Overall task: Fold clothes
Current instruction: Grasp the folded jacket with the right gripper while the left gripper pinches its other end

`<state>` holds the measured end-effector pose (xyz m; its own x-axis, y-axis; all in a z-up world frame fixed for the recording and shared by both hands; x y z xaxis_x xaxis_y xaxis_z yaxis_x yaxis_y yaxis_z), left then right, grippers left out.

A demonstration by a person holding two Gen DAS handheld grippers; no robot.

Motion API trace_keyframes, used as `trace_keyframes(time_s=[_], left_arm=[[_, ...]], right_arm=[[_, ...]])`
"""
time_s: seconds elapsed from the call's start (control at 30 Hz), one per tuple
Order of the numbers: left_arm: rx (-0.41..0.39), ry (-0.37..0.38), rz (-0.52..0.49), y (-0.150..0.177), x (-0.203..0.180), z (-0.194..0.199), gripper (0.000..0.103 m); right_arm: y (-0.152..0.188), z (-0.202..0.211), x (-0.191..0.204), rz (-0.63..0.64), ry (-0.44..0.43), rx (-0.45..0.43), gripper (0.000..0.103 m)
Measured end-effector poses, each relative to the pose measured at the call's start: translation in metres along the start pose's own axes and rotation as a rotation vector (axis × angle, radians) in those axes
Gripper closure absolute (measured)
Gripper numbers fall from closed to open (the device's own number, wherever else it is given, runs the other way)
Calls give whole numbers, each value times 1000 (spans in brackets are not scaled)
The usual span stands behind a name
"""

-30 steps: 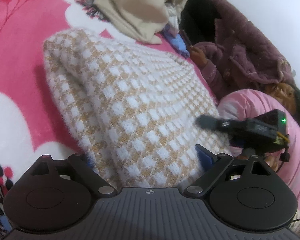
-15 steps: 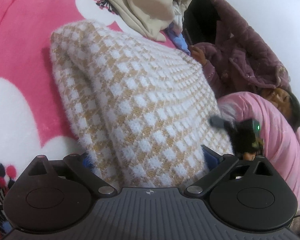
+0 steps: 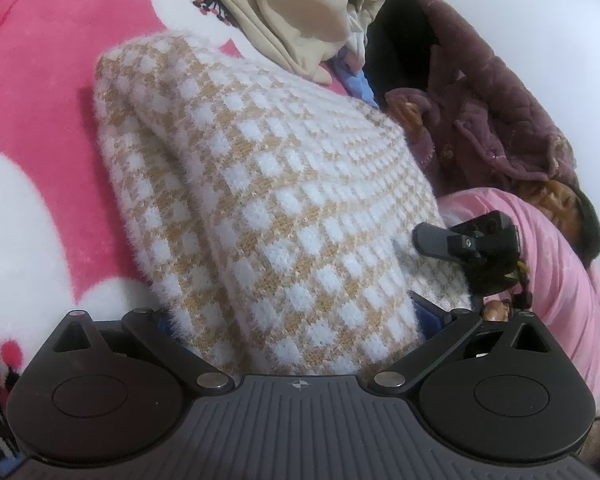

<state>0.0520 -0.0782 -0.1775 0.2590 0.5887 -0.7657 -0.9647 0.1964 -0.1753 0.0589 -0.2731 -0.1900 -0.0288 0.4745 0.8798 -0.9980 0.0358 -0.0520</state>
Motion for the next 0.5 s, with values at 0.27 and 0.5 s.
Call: trace_keyframes(time_s=[0.27,0.5], left_arm=[[-12,-99,-45,0,-18,4,11],[-65,-118,-58,2,-28,26,15]], right_arm=[[18,0,23,80,180,-72,32],[21,1,62,165,244,-111,37]])
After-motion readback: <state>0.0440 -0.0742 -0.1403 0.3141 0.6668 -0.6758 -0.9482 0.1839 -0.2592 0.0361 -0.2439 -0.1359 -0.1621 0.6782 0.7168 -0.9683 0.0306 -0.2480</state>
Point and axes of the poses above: each gripper's, at about its wrist camera, not at the fingertips, and z roughly against the way its jaws point, x to its left, y to its underside, the point moved 8 cm from there along -z, roughly the way its jaws point, and after that the axes turned 14 degrees about x, right-handed, at the moved point
